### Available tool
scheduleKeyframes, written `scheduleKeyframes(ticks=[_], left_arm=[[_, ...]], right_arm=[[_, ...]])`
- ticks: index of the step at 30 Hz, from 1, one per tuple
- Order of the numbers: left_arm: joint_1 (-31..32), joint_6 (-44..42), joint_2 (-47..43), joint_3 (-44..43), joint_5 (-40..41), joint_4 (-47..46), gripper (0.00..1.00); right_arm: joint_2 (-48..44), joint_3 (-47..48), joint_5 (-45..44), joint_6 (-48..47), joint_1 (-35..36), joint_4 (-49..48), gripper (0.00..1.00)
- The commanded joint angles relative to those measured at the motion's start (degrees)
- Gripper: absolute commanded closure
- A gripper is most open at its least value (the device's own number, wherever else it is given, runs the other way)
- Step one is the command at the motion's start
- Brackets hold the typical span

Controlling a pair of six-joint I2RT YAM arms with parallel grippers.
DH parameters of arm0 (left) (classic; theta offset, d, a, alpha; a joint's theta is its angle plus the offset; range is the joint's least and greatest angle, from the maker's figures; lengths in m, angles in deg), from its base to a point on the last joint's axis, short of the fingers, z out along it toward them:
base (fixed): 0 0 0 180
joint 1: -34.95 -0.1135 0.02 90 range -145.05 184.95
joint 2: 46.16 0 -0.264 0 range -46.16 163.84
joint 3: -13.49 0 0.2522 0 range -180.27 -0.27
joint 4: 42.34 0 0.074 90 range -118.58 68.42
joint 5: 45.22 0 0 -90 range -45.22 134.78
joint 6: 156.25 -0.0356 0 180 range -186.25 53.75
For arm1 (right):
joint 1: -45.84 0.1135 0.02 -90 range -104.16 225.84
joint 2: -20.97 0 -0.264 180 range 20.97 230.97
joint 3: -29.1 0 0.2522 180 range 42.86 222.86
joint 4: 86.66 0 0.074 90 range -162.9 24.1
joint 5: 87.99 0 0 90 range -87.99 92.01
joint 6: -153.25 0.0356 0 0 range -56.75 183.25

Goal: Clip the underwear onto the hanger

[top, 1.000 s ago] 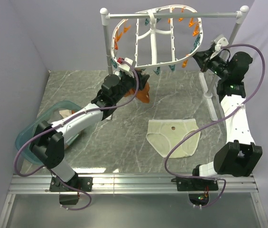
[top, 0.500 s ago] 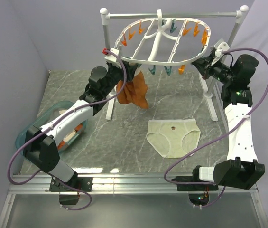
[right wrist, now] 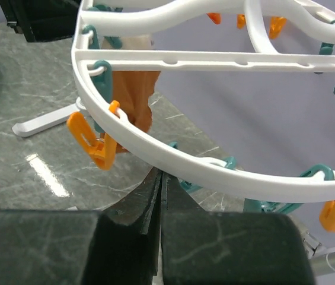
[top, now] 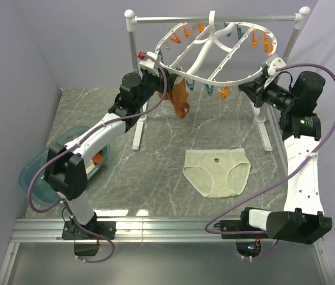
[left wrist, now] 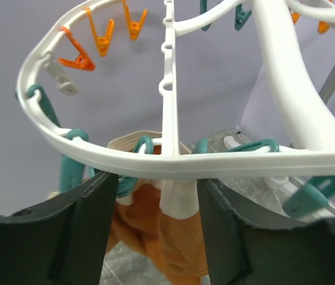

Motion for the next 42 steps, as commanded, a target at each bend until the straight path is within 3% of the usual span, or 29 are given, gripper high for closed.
scheduleKeyframes(ticks=[1, 7, 12, 20, 24, 31, 42], left_arm=[[-1.0, -0.6, -4.2, 1.8, -3.2, -3.7, 0.38], [-1.5, 0.8, -21.1, 21.1, -12.9, -9.0, 0.34], [6.7, -2.7, -25.7, 25.8, -15.5, -10.3, 0.29], [14.1, 5.0, -12.3, 12.4, -19.5, -17.0, 0.28], [16.5, 4.5, -4.8, 5.0, -19.3, -17.5, 0.30], [19.8, 4.5, 1.2, 1.2, -17.2, -21.6, 0.36], [24.3, 4.8, 8.4, -5.8, -4.0, -22.3, 0.37]], right_arm=[[-1.1, 4.2, -0.4, 0.7, 0.0, 2.0, 1.00], [0.3, 6.6, 0.7, 6.4, 0.0, 2.9, 1.00], [1.4, 8.3, 1.3, 10.3, 0.2, 4.7, 1.00], [1.2, 11.1, 2.2, 9.9, 0.2, 10.4, 1.00], [0.8, 11.8, 2.6, 11.6, 0.2, 11.2, 1.00], [0.7, 12.0, 2.3, 13.3, 0.2, 12.2, 1.00], [1.7, 14.0, 4.0, 12.3, 0.2, 16.6, 1.00]])
